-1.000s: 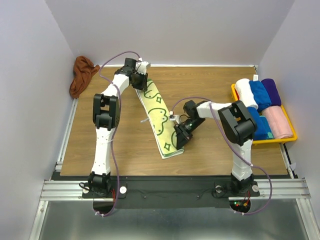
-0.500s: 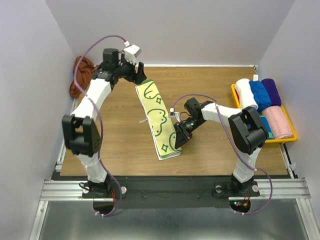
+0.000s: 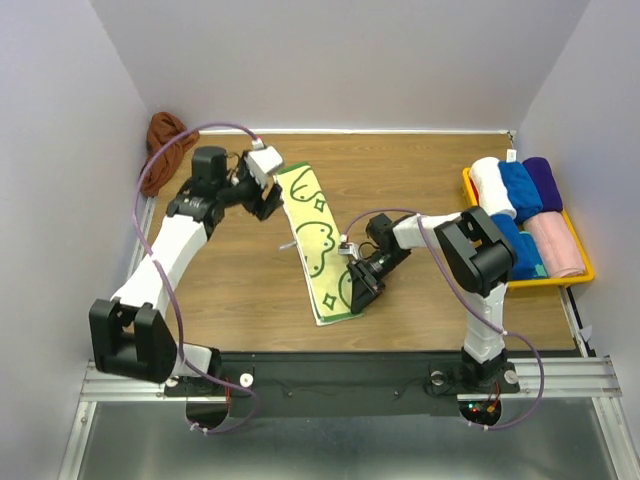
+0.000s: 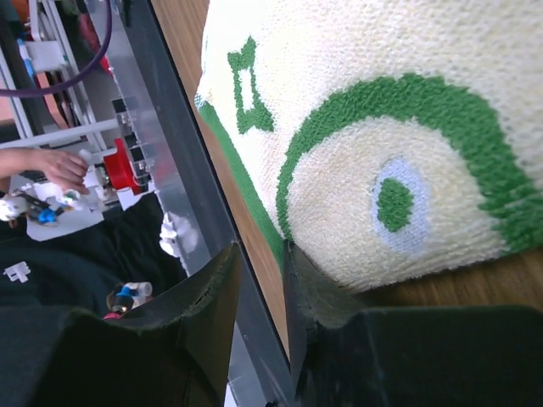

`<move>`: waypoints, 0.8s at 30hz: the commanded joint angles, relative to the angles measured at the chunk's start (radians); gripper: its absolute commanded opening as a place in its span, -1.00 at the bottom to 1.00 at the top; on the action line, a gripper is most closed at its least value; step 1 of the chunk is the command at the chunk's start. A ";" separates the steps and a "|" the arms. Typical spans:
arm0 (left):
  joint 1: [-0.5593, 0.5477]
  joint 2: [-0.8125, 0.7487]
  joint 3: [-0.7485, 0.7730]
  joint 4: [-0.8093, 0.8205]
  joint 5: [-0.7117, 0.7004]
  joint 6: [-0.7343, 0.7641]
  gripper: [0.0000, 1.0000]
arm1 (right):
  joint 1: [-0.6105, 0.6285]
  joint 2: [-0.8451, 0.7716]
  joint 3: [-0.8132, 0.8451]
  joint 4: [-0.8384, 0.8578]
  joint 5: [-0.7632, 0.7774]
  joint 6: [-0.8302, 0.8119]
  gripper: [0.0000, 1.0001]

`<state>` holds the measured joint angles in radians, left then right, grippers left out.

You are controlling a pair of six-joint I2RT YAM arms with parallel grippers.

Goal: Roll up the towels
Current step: Fold the towel

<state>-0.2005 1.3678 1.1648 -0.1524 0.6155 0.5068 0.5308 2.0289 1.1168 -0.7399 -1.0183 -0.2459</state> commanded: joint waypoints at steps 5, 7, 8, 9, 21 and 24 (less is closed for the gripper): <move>-0.276 -0.271 -0.272 -0.185 -0.111 0.418 0.39 | 0.011 -0.119 0.031 0.027 -0.057 0.022 -0.04; -0.370 -0.314 -0.341 -0.188 -0.170 0.403 0.29 | -0.008 -0.177 0.075 0.030 -0.081 0.052 0.16; -0.475 -0.320 -0.358 -0.188 -0.183 0.362 0.26 | -0.021 -0.191 0.090 0.031 -0.089 0.060 0.21; -0.523 -0.320 -0.373 -0.187 -0.195 0.336 0.23 | -0.037 -0.202 0.104 0.031 -0.097 0.078 0.64; -0.991 0.042 -0.354 0.017 -0.445 -0.007 0.00 | -0.388 -0.239 0.176 0.028 -0.097 0.148 0.93; -0.991 0.140 -0.330 0.053 -0.487 -0.030 -0.03 | -0.411 -0.252 0.164 0.028 -0.097 0.140 0.93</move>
<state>-1.1946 1.4349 0.7826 -0.1802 0.2176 0.5472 0.1131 1.8290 1.2781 -0.7158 -1.1027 -0.1070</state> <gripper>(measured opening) 0.493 0.965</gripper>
